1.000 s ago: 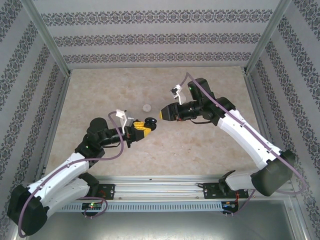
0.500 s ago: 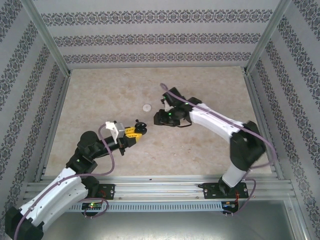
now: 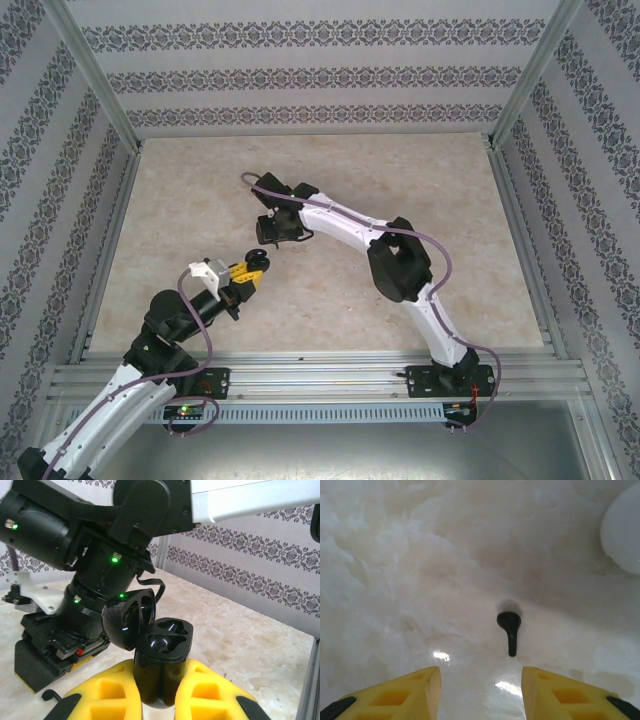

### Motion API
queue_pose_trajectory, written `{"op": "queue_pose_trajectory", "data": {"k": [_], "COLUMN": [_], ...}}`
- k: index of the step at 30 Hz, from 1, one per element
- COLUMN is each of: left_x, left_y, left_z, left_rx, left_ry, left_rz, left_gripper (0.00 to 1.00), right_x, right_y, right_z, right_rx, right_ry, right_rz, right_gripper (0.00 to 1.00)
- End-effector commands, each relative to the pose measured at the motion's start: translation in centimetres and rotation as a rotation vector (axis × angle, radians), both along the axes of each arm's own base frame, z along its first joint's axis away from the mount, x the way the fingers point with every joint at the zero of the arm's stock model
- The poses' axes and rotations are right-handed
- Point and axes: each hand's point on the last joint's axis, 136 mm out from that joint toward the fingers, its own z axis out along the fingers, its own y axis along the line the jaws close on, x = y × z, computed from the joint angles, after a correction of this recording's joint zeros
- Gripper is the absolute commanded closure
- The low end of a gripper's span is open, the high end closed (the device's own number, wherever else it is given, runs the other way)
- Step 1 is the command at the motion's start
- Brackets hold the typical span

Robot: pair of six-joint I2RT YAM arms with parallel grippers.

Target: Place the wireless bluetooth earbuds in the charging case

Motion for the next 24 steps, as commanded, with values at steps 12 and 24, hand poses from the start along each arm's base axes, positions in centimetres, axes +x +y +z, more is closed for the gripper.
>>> {"op": "queue_pose_trajectory", "data": {"k": [12, 24], "left_x": [0.2, -0.3], "left_y": [-0.3, -0.7], "left_z": [-1.2, -1.1], "left_rx": [-0.031, -0.043], "left_ry": [0.035, 0.066], "left_rz": [-0.012, -0.043], "left_gripper": [1.0, 1.0], "right_x": [-0.2, 0.9], "right_y": [-0.4, 0.3], "right_z": [-4.0, -5.7], "right_rx": [-0.112, -0.09], "right_ry": [0.104, 0.135], "right_rz": [0.053, 0.03], "right_gripper": [0.51, 0.79]}}
